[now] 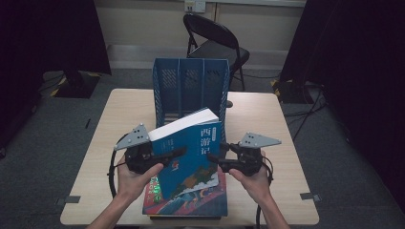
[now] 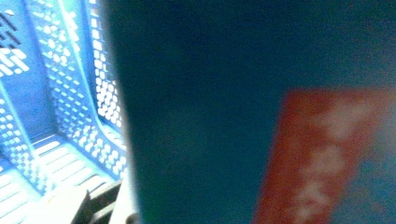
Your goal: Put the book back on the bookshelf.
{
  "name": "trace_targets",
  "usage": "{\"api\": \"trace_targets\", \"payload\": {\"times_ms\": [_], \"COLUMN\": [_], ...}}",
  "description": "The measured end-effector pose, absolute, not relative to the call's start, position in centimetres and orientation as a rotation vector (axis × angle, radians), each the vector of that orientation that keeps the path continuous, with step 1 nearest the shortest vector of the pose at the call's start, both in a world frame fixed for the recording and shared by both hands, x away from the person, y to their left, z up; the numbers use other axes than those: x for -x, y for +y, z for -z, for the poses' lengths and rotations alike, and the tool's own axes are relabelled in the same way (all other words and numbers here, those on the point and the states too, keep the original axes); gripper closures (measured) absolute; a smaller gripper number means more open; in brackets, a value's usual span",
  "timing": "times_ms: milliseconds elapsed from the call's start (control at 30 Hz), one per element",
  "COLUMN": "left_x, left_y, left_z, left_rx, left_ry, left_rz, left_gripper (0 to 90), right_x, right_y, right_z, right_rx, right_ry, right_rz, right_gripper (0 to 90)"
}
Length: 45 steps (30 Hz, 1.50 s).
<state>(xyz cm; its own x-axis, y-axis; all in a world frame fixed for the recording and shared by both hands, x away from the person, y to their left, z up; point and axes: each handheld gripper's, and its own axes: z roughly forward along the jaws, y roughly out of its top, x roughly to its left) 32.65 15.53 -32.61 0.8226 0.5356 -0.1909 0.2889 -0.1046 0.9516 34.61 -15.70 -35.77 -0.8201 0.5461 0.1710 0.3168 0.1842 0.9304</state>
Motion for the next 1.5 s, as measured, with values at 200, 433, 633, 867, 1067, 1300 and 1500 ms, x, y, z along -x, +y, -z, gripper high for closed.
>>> {"api": "trace_targets", "payload": {"times_ms": [200,433,633,867,1067,1300,1500], "left_x": [-32.6,-32.5,-32.7,-32.7,-32.8,-33.3,-33.6], "left_y": [16.7,17.7,18.9,20.2,21.4,22.5,23.5], "left_z": [32.3,32.3,31.8,31.4,31.0,30.3,29.2], "left_rx": [-1.715,-1.675,-1.682,-1.653,-1.623,-1.599,-1.563], "left_ry": [0.668,0.734,0.739,0.807,0.853,0.892,0.91], "left_rz": [-0.243,-0.274,-0.263,-0.297,-0.331,-0.337,-0.368], "left_gripper": [61.1,61.3,61.3,61.4,61.4,61.5,61.5], "right_x": [-33.9,-33.3,-33.3,-33.5,-33.7,-33.8,-34.1], "right_y": [-17.6,-20.3,-21.7,-22.4,-22.7,-22.8,-22.7], "right_z": [36.9,39.3,41.2,41.3,41.4,41.3,41.8], "right_rx": [-0.894,-1.02,-1.105,-1.121,-1.138,-1.142,-1.154], "right_ry": [2.249,2.236,2.242,2.221,2.207,2.195,2.207], "right_rz": [-1.645,-1.588,-1.541,-1.546,-1.539,-1.547,-1.53], "right_gripper": [39.9,39.7,39.8,40.3,40.6,40.7,40.4]}}
